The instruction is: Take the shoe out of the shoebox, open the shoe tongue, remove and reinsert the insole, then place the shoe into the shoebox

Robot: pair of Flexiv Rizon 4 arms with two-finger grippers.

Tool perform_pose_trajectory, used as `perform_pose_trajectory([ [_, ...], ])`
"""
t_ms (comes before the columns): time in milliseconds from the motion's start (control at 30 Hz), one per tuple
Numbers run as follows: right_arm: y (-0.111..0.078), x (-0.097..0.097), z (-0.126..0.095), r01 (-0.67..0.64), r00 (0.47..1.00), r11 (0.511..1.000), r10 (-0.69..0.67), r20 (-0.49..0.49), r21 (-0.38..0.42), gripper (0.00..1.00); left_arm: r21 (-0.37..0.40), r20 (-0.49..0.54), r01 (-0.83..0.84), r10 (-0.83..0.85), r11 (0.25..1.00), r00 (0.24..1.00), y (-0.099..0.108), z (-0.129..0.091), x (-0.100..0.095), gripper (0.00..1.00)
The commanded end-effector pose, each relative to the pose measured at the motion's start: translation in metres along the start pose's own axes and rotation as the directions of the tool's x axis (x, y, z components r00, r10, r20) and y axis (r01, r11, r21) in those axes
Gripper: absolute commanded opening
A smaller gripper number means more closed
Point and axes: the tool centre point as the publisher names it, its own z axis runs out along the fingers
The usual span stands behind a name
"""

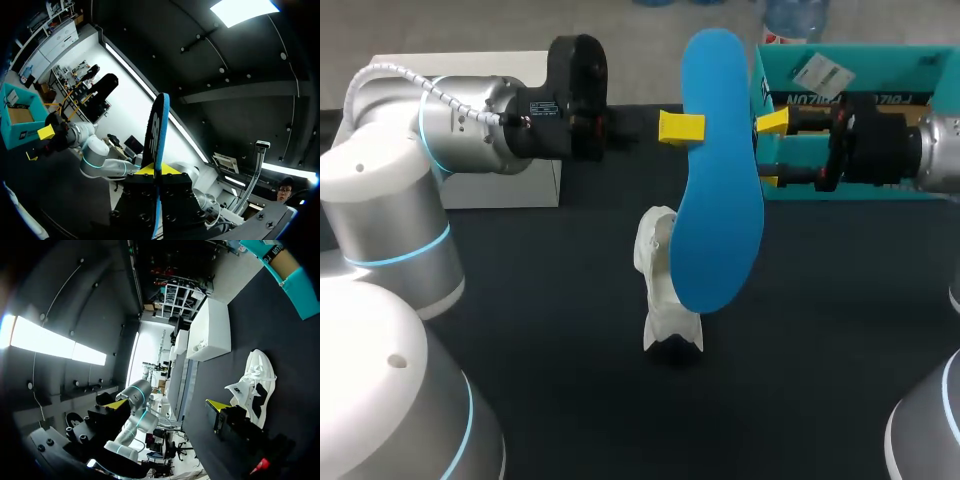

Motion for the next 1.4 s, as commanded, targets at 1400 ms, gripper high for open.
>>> perform_pose_trajectory([
  [1400,0.0,0.0,0.001,-0.001,1.0,1.0,0.001,0.002,-0.001,1.0,-0.298,-0.032,-0.798,0.83,0.524,0.556,0.027,-0.031,-0.035,0.0],
])
